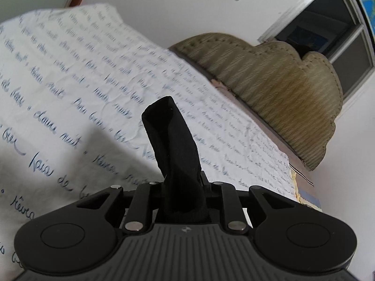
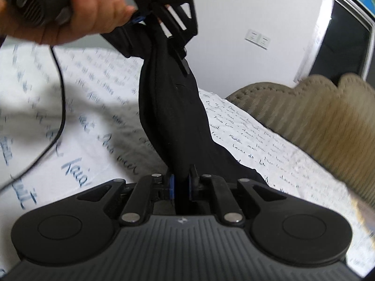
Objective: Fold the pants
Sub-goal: 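Lift the pants end with both tools and fold it over the rest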
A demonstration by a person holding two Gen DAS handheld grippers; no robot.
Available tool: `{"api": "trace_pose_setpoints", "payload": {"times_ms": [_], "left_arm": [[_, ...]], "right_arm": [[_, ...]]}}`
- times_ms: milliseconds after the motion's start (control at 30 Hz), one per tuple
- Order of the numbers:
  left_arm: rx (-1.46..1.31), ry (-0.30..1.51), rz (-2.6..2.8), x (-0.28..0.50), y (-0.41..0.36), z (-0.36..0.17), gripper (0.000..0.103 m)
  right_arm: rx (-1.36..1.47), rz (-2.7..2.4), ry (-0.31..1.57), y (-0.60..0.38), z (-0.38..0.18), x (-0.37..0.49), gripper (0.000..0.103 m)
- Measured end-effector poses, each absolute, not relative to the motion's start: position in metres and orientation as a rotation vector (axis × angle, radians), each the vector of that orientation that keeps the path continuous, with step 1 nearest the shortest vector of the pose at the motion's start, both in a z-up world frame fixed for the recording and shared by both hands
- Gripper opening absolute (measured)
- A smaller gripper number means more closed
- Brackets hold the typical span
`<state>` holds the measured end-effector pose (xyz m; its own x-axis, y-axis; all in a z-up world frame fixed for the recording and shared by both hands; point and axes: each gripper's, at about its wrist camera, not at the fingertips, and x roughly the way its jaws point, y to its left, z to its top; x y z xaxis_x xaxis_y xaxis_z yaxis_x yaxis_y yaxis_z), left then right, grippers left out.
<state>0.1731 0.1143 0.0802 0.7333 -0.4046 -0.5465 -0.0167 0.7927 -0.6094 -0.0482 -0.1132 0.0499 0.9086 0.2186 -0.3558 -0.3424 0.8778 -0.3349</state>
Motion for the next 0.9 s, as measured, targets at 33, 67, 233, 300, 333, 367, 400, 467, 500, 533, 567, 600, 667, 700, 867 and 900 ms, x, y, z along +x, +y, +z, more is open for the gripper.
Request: {"api": "trace_pose_setpoints", "payload": {"times_ms": [33, 67, 233, 300, 333, 367, 400, 467, 500, 533, 567, 600, 667, 700, 867, 900], "left_arm": [[-0.619, 0.715, -0.232, 0.171, 0.109, 0.085, 0.020], [-0.606, 0.706, -0.233, 0.170, 0.102, 0.090, 0.020], [-0.532, 0.663, -0.253, 0.164, 0.070, 0.111, 0.020], [-0.508, 0.653, -0.270, 0.162, 0.056, 0.120, 0.020], [-0.495, 0.647, -0.281, 0.161, 0.048, 0.124, 0.020], [-0.480, 0.641, -0.295, 0.160, 0.039, 0.128, 0.020], [-0.465, 0.636, -0.308, 0.159, 0.031, 0.131, 0.020], [-0.440, 0.629, -0.336, 0.158, 0.013, 0.136, 0.020], [-0.429, 0.627, -0.350, 0.157, 0.005, 0.138, 0.020], [-0.419, 0.626, -0.364, 0.156, -0.003, 0.139, 0.020], [-0.408, 0.627, -0.378, 0.155, -0.010, 0.140, 0.020], [-0.398, 0.627, -0.390, 0.155, -0.018, 0.140, 0.020], [-0.378, 0.629, -0.407, 0.153, -0.031, 0.141, 0.020], [-0.370, 0.629, -0.414, 0.152, -0.037, 0.141, 0.020], [-0.330, 0.645, -0.461, 0.149, -0.066, 0.140, 0.020], [-0.321, 0.648, -0.469, 0.149, -0.072, 0.139, 0.020]], "right_arm": [[-0.372, 0.300, 0.315, -0.118, 0.052, -0.048, 0.009], [-0.343, 0.303, 0.315, -0.123, 0.053, -0.047, 0.009], [-0.227, 0.312, 0.304, -0.145, 0.058, -0.050, 0.009], [-0.199, 0.310, 0.295, -0.154, 0.060, -0.053, 0.009], [-0.184, 0.308, 0.289, -0.158, 0.061, -0.055, 0.009], [-0.170, 0.305, 0.281, -0.162, 0.062, -0.057, 0.009], [-0.155, 0.300, 0.275, -0.167, 0.063, -0.059, 0.009], [-0.123, 0.291, 0.267, -0.177, 0.064, -0.062, 0.009], [-0.106, 0.287, 0.264, -0.183, 0.064, -0.064, 0.009], [-0.092, 0.283, 0.262, -0.188, 0.065, -0.066, 0.009], [-0.081, 0.279, 0.260, -0.193, 0.065, -0.068, 0.009], [-0.075, 0.271, 0.259, -0.197, 0.065, -0.069, 0.009], [-0.067, 0.258, 0.258, -0.205, 0.064, -0.073, 0.009], [-0.062, 0.252, 0.256, -0.208, 0.064, -0.074, 0.009], [-0.018, 0.229, 0.261, -0.228, 0.060, -0.080, 0.009], [-0.006, 0.224, 0.264, -0.232, 0.059, -0.081, 0.009]]}}
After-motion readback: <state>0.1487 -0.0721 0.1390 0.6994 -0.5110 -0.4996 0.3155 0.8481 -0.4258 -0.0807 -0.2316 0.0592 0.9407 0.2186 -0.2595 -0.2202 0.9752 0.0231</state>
